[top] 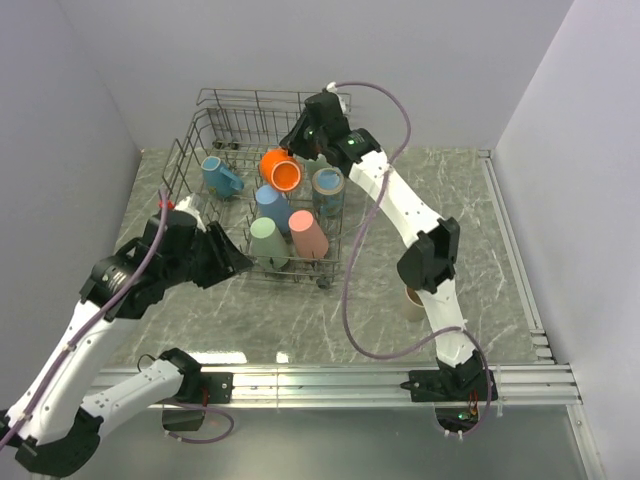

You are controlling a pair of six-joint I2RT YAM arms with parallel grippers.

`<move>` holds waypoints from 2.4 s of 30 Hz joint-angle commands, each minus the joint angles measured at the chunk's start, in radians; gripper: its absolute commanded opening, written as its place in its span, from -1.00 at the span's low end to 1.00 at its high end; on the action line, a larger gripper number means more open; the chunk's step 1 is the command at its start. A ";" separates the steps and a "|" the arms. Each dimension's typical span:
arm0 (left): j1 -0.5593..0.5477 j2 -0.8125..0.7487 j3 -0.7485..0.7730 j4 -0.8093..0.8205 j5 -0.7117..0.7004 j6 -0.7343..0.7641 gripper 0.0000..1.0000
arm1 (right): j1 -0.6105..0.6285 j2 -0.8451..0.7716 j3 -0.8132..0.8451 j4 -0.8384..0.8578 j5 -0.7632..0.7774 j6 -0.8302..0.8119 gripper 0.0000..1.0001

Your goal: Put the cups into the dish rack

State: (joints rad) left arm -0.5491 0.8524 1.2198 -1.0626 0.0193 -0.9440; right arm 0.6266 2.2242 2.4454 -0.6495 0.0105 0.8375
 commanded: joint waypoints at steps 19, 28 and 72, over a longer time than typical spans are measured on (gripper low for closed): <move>0.083 0.329 0.213 -0.103 -0.168 0.231 -0.08 | -0.107 0.172 0.080 0.099 0.029 0.314 -1.00; 0.173 0.290 0.156 -0.046 -0.105 0.221 -0.07 | -0.084 0.198 0.084 0.013 0.006 0.347 -1.00; 0.262 0.272 0.167 -0.059 -0.087 0.274 -0.10 | -0.074 0.020 0.029 0.070 0.118 0.115 0.02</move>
State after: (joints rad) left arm -0.2913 1.1381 1.3693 -1.1316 -0.0681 -0.6991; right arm 0.5739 2.3836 2.4771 -0.4946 0.0154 1.0935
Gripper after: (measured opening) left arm 0.454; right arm 0.518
